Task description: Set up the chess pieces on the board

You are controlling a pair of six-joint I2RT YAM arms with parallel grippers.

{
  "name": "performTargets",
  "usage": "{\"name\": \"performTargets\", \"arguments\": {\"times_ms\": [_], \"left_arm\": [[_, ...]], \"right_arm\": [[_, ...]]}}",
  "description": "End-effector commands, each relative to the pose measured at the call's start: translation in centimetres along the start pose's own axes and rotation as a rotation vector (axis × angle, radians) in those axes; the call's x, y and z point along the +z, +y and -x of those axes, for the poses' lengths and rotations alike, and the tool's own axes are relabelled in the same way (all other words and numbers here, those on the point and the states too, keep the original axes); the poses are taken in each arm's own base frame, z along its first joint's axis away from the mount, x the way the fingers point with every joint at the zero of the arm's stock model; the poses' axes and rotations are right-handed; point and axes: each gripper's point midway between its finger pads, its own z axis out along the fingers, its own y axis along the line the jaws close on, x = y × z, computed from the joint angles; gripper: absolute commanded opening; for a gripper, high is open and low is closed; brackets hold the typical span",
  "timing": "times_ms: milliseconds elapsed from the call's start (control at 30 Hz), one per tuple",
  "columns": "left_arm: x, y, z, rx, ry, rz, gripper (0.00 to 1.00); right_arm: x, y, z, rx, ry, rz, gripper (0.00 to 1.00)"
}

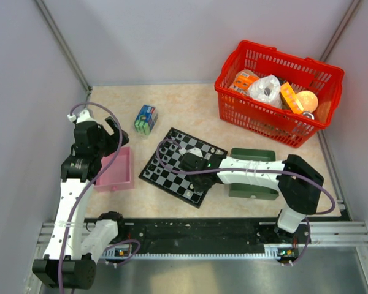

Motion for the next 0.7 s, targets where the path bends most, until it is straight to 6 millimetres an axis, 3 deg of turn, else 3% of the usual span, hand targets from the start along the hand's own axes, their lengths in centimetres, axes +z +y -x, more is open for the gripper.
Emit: {"name": "performTargets", "arguments": {"times_ms": [0, 100, 667], "left_arm": [[0.1, 0.0, 0.6, 0.001, -0.031, -0.003, 0.99], [0.1, 0.0, 0.6, 0.001, -0.031, -0.003, 0.99], [0.0, 0.0, 0.5, -0.002, -0.032, -0.007, 0.99]], "right_arm": [[0.4, 0.1, -0.1, -0.006, -0.014, -0.017, 0.0], [0.3, 0.0, 0.1, -0.001, -0.019, -0.019, 0.0], [-1.2, 0.3, 1.1, -0.004, -0.054, 0.004, 0.22]]}}
